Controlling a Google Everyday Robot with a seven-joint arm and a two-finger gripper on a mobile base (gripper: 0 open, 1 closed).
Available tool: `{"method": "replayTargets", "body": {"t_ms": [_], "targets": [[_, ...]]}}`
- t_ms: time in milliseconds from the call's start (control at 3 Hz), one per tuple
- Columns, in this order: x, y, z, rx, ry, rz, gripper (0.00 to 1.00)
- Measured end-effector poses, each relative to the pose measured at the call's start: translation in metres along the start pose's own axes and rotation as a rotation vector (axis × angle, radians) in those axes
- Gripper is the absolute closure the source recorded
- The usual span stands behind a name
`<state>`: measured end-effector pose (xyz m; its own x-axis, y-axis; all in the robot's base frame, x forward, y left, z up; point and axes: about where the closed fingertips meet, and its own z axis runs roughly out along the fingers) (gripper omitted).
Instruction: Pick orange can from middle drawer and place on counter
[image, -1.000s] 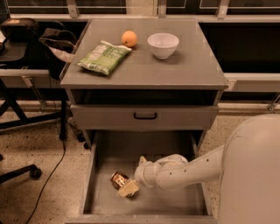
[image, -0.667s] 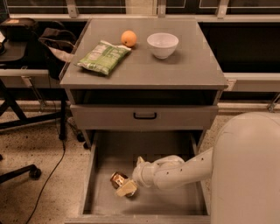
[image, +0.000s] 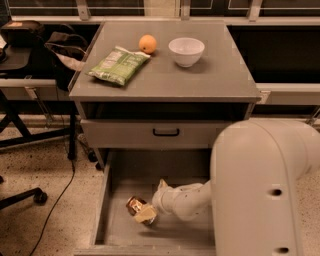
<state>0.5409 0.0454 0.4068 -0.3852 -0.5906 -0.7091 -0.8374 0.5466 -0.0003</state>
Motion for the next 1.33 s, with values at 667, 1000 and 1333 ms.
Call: {"method": "replayTargets", "body": {"t_ms": [667, 1000, 1333], "targets": [[0.0187, 0.0119, 0.0203, 0.046, 0.021, 0.06, 0.0], [0.0182, 0.0115, 0.0206, 0.048, 0.02, 0.064, 0.26], [0.0182, 0.0115, 0.0206, 0.048, 0.02, 0.064, 0.48]]}}
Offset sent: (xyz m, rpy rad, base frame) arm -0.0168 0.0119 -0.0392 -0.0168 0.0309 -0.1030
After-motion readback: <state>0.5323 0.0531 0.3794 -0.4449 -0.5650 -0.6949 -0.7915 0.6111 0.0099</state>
